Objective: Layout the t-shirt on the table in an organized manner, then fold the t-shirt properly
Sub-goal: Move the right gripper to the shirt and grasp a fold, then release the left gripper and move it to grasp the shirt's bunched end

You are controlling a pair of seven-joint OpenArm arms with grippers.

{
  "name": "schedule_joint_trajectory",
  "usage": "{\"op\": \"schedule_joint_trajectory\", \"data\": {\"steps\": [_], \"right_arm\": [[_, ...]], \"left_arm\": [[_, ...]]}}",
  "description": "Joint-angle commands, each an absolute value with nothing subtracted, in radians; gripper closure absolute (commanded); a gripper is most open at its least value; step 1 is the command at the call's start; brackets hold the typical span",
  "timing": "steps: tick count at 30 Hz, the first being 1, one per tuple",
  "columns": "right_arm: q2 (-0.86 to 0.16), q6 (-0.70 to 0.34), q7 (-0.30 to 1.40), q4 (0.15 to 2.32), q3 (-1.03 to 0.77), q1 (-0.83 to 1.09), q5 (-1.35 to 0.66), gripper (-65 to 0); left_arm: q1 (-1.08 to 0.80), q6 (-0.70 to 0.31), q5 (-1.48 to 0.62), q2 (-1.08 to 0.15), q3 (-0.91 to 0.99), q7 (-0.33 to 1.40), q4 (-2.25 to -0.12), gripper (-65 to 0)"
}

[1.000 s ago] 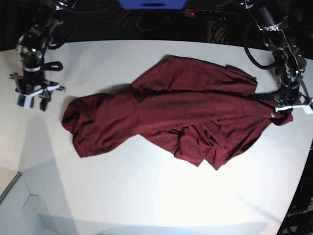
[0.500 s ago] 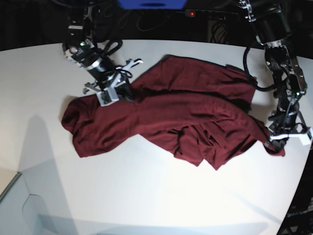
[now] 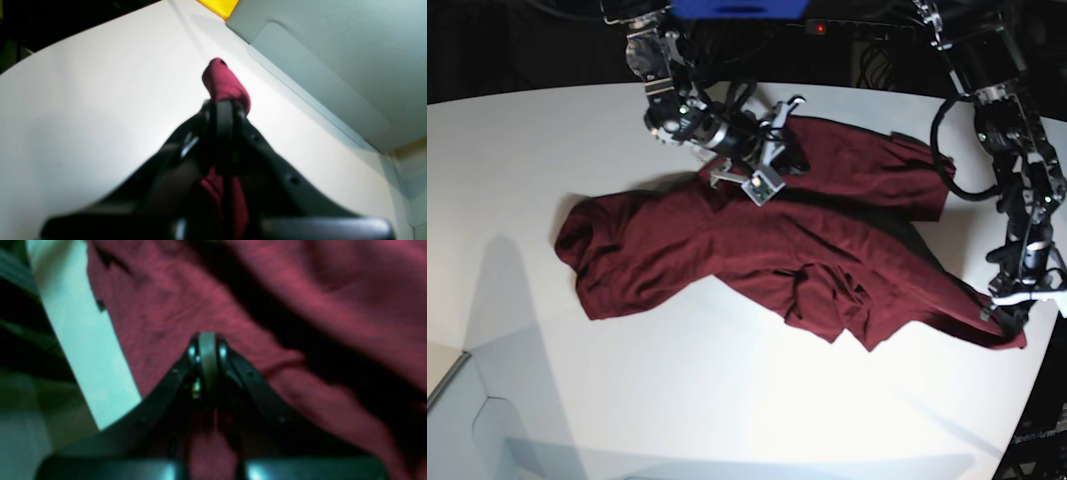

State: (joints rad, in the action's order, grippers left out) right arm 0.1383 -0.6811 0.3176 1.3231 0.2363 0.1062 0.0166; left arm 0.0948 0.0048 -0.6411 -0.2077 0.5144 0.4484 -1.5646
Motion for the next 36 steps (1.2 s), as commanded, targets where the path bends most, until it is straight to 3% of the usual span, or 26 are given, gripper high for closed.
{"op": "schedule_joint_trajectory", "data": {"steps": [1,9,21,36], "right_arm": [[0.154,-0.687,0.292,1.319,0.243,0.077,-0.005,0.0],[0.156,-0.691,0.297,1.224,0.252,0.071,-0.005,0.0],[0.054,-0.688,0.298,1.458,0.418,0.249,-0.005,0.0],[0.031,-0.69,0.3,1.613,0.24,0.275,-0.005,0.0]], "left_arm": [[0.111,0.001,-0.647,-0.223,0.515,0.423,-1.573,0.0],[0.087,0.001,-0.651,-0.225,0.522,0.423,-1.477,0.0],[0.077,0.001,-0.647,-0.225,0.524,0.421,-1.455,0.0],[-0.065,0.001,-0.654,-0.217,0.621,0.423,-1.466,-0.1]]}}
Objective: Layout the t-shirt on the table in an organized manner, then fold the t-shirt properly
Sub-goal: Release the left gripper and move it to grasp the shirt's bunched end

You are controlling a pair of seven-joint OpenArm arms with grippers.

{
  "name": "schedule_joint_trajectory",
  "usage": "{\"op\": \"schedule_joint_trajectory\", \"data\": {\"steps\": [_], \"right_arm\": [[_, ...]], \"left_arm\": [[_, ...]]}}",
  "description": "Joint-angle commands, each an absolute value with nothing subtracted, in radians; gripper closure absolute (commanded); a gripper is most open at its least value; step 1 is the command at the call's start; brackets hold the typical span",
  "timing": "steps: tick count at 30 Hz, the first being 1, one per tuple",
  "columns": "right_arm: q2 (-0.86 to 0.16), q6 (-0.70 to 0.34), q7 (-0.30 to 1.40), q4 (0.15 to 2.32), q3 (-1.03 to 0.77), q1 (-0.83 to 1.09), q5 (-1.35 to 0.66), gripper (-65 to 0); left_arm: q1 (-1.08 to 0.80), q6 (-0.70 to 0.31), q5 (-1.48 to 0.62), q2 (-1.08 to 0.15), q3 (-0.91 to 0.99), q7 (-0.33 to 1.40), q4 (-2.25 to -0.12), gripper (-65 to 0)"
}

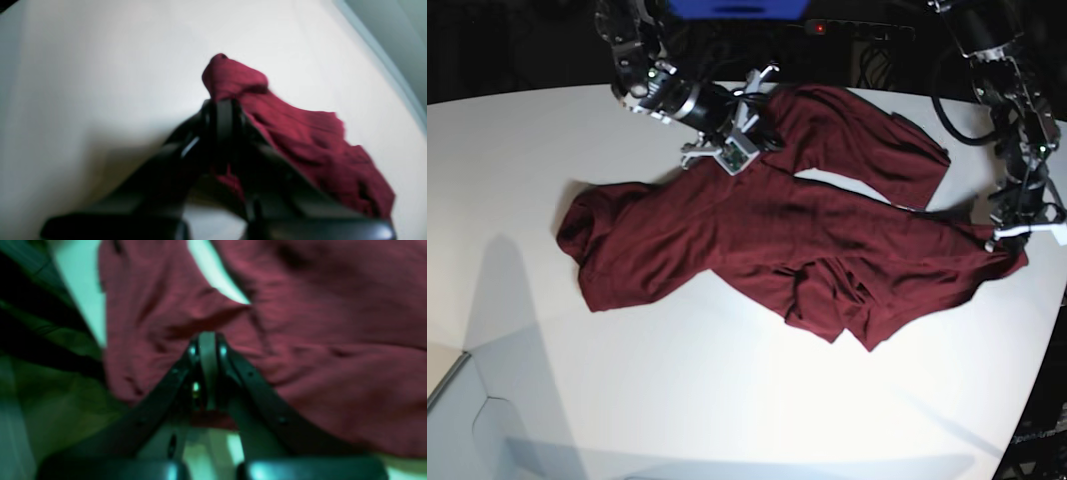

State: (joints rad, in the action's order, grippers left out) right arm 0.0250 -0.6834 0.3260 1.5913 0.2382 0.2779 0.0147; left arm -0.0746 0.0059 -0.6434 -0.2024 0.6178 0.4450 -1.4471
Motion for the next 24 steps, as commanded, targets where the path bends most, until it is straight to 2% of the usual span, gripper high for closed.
{"op": "schedule_joint_trajectory", "data": {"steps": [1,14,17,20,22,24], "right_arm": [[0.031,-0.69,0.3,1.616,0.226,0.275,-0.005,0.0],[0.035,-0.688,0.3,1.616,0.199,0.265,-0.005,0.0],[0.033,-0.687,0.3,1.616,0.199,0.266,-0.005,0.0],[0.031,-0.687,0.3,1.616,0.199,0.271,-0.005,0.0],[0.03,-0.687,0.3,1.616,0.199,0.271,-0.005,0.0],[0.03,-0.687,0.3,1.616,0.197,0.271,-0.005,0.0]], "left_arm": [[-0.076,0.001,-0.654,-0.217,0.63,0.423,-1.466,-0.1],[-0.104,0.001,-0.654,-0.225,0.702,0.424,-1.377,-0.8],[-0.104,0.001,-0.654,-0.225,0.697,0.424,-1.351,-9.4],[-0.104,0.001,-0.654,-0.222,0.7,0.424,-1.334,-23.9],[-0.097,0.001,-0.654,-0.223,0.7,0.423,-1.325,-31.4],[-0.094,0.001,-0.654,-0.225,0.702,0.423,-1.325,-34.8]]}}
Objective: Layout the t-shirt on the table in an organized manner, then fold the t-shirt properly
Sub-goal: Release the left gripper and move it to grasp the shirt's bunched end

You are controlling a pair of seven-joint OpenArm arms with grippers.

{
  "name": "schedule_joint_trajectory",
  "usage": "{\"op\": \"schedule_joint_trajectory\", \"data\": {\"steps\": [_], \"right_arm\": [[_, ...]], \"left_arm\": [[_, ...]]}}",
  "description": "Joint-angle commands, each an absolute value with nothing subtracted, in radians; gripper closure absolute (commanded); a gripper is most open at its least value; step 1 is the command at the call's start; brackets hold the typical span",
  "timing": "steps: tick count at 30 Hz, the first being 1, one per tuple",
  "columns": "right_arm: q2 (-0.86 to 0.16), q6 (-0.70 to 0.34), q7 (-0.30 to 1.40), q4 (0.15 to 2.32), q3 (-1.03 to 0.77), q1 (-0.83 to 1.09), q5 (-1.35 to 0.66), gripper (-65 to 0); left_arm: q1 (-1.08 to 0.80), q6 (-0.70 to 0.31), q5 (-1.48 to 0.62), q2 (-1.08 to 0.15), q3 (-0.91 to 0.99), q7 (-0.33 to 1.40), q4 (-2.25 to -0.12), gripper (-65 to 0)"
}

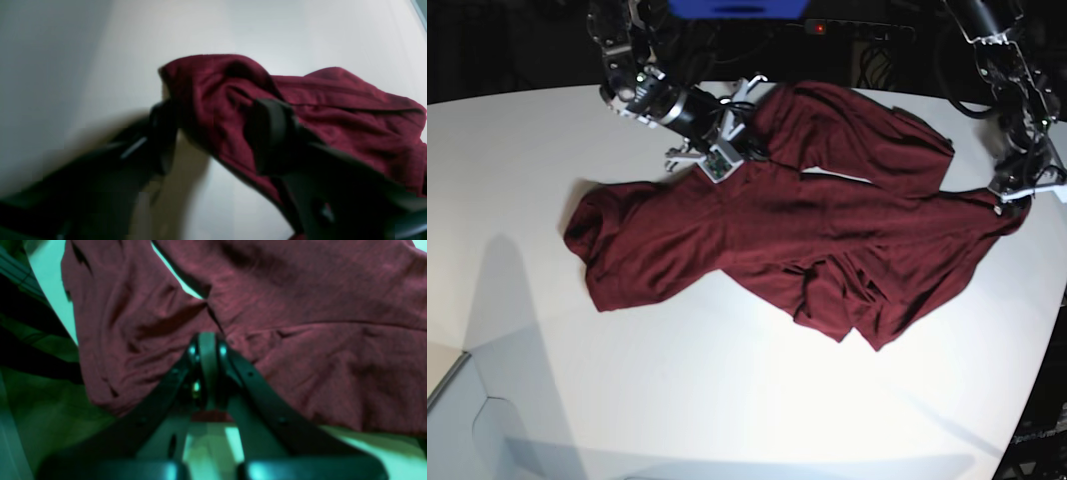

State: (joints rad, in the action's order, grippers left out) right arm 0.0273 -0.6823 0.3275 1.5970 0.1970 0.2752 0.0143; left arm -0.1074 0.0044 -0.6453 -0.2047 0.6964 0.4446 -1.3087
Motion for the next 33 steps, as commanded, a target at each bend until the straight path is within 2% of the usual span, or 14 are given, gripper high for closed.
{"op": "schedule_joint_trajectory", "data": {"steps": [1,7,12,19,24,33], "right_arm": [[0.03,-0.687,0.3,1.616,0.197,0.271,-0.005,0.0],[0.031,-0.685,0.3,1.616,0.197,0.266,-0.005,0.0],[0.033,-0.685,0.3,1.616,0.197,0.265,-0.005,0.0],[0.036,-0.685,0.3,1.616,0.124,0.268,-0.005,0.0],[0.053,-0.685,0.3,1.616,0.027,0.265,-0.005,0.0],[0.025,-0.691,0.3,1.653,-0.036,0.275,-0.005,0.0]], "left_arm": [[-0.093,0.001,-0.654,-0.225,0.702,0.421,-1.328,-35.4],[-0.025,0.001,-0.654,-0.225,0.697,0.423,-1.388,-35.5],[0.127,0.001,-0.644,-0.226,0.63,0.424,-1.371,-35.6],[0.364,0.001,-0.642,-0.265,0.335,0.417,-1.132,-35.5],[0.478,0.001,-0.642,-0.265,0.217,0.415,-0.969,-35.4],[0.513,0.001,-0.641,-0.265,0.051,0.275,-0.848,-35.6]]}}
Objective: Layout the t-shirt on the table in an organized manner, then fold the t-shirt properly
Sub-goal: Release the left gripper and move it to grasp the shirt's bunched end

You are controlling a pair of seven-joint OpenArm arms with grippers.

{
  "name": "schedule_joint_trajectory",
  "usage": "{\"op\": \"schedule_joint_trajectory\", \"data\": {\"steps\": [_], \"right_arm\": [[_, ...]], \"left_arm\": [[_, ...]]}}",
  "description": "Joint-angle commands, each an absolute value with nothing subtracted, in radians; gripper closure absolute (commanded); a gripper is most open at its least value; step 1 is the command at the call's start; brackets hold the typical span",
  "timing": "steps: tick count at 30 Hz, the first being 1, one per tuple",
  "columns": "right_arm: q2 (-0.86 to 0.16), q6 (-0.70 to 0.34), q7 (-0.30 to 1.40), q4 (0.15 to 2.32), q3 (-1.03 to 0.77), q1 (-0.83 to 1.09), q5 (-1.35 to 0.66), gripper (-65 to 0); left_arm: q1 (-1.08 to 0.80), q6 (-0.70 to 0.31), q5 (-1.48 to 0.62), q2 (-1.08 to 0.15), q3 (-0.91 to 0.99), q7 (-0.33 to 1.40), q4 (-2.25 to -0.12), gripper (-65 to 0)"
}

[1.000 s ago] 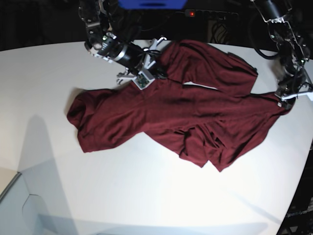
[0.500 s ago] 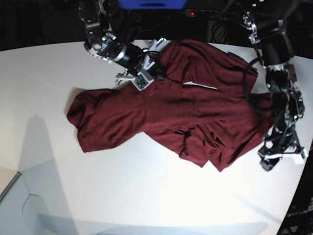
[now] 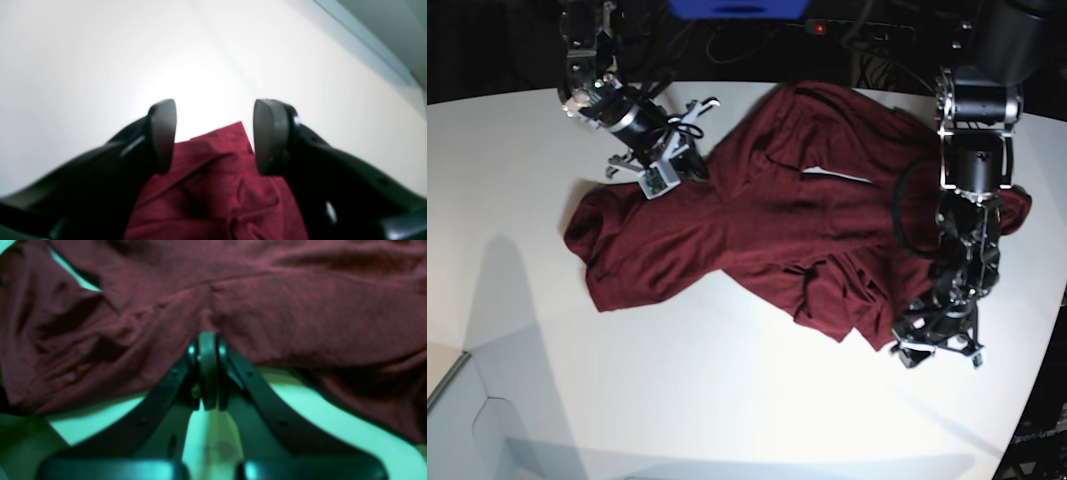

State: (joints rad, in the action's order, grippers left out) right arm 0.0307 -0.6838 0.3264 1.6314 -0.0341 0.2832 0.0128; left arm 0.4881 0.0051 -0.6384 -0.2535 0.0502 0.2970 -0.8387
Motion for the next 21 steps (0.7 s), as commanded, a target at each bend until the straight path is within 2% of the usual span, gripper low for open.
{"op": "schedule_joint_trajectory", "data": {"steps": [1,6,14,15,17,21], "right_arm": [[0.024,-0.691,0.3,1.659,-0.035,0.275,-0.005,0.0],[0.024,-0.691,0.3,1.687,-0.038,0.274,-0.005,0.0],[0.022,-0.691,0.3,1.689,-0.038,0.274,-0.005,0.0],[0.022,-0.691,0.3,1.689,-0.038,0.274,-0.005,0.0],[0.022,-0.691,0.3,1.685,-0.038,0.274,-0.004,0.0],[0.022,-0.691,0.3,1.684,-0.038,0.272,-0.004,0.0]], "left_arm": [[0.512,0.001,-0.641,-0.265,0.03,0.265,-0.842,-35.6],[0.499,0.001,-0.641,-0.263,-0.044,0.251,-0.803,-35.7],[0.524,0.001,-0.641,-0.259,-0.044,0.251,-0.693,-33.8],[0.526,0.001,-0.641,-0.259,-0.044,0.251,-0.69,-31.6],[0.526,0.001,-0.642,-0.26,-0.038,0.249,-0.69,-23.1],[0.529,0.002,-0.644,-0.263,-0.036,0.249,-0.693,-1.0]]}}
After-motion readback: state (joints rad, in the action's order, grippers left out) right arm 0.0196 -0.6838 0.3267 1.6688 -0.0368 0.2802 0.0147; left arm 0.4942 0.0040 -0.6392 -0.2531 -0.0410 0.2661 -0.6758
